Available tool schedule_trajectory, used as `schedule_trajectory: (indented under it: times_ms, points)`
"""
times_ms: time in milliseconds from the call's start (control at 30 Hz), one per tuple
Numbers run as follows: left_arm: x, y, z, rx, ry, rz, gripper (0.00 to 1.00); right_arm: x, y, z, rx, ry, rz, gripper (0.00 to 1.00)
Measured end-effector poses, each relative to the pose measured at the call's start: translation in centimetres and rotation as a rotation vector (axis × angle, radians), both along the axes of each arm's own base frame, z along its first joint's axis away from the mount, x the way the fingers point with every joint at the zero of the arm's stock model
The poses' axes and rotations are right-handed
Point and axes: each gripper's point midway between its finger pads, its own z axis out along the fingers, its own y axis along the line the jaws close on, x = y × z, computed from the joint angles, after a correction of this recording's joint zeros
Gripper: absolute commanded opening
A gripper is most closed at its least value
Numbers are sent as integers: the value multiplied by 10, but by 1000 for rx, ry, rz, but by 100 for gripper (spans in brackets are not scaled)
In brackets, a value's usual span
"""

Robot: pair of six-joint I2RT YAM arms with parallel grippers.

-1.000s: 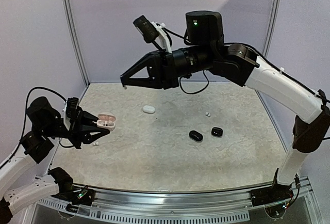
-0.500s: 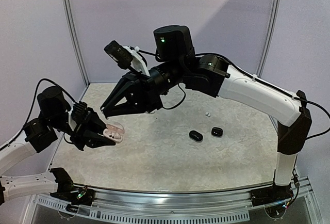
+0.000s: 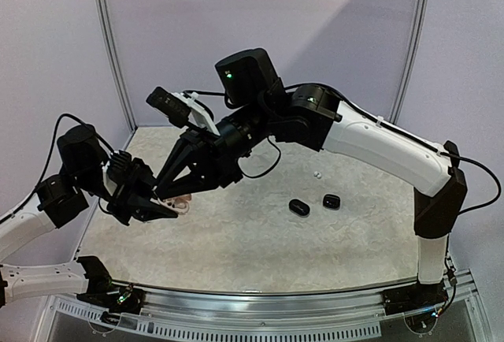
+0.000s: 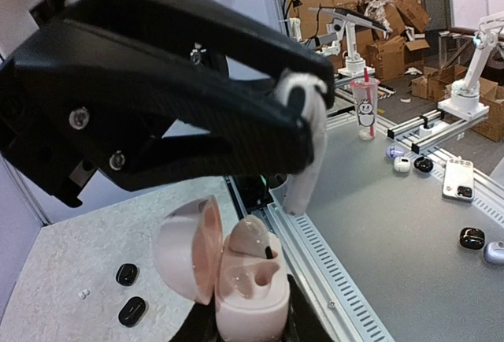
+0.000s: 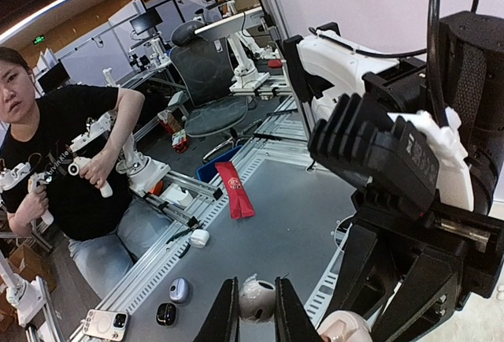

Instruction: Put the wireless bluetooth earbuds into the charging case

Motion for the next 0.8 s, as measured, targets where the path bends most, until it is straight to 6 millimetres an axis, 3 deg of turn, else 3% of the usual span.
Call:
schedule_trajectory:
  times_ms: [800]
  points:
    - [0, -2, -6, 33, 29, 16, 0, 13, 3, -25, -46, -133, -91, 6]
